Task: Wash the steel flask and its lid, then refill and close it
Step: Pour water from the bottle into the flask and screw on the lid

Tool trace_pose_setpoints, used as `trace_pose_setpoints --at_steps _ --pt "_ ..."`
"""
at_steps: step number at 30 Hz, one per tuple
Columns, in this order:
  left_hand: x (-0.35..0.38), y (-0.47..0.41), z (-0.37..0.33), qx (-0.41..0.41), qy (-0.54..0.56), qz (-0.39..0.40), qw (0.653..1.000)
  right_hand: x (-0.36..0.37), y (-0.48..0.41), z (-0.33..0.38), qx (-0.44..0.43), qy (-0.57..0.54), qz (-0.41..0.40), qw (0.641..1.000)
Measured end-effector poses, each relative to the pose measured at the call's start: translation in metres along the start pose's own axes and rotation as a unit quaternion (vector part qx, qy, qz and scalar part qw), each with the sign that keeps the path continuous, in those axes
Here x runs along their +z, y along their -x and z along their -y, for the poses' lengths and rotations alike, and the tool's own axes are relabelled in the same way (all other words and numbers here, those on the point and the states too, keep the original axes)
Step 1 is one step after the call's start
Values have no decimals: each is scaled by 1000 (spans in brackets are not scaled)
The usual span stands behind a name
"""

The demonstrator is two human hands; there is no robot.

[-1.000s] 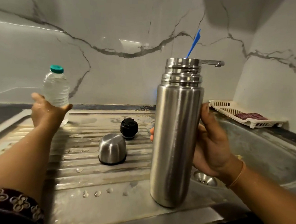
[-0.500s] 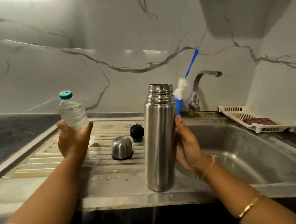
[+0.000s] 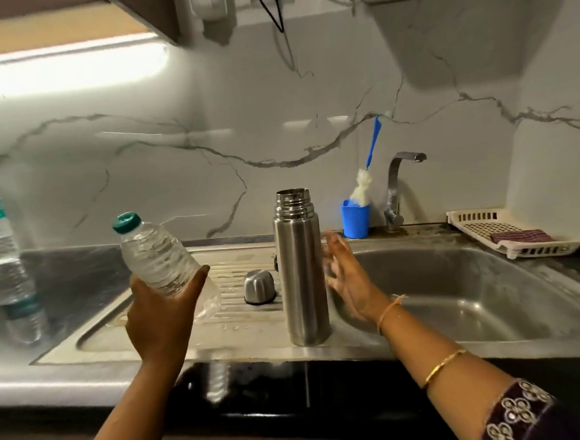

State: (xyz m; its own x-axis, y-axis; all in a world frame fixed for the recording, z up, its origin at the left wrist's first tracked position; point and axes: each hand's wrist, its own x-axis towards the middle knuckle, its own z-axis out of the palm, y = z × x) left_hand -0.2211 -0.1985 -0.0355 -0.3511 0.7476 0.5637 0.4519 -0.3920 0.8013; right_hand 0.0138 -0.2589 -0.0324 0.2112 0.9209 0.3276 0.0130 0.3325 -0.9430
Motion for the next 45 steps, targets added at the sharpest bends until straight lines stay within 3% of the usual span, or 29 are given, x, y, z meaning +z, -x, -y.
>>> trace_pose_setpoints --at_steps 3,8,14,18,22,26,33,37,45 --pt "-12 11 -14 16 12 4 1000 -5 13 13 -12 48 -45 998" --pt "-16 34 -38 60 26 49 997 -13 38 24 -115 207 -83 968" --pt "-9 75 -73 121 97 184 971 -12 70 40 -127 278 68 950" --pt "-3 95 -107 138 152 319 925 -13 92 40 -130 242 139 951" --pt "9 104 -128 104 248 424 865 -31 107 36 -96 159 93 978" --pt "20 112 -147 125 226 487 835 -52 112 35 -103 84 45 990" --pt "45 92 -196 65 332 447 828 -78 108 30 -126 92 -25 987" --pt "59 82 -219 125 291 461 829 -90 95 27 -111 110 -34 987" --pt "99 71 -216 97 260 458 845 -113 77 7 -100 155 -67 981"
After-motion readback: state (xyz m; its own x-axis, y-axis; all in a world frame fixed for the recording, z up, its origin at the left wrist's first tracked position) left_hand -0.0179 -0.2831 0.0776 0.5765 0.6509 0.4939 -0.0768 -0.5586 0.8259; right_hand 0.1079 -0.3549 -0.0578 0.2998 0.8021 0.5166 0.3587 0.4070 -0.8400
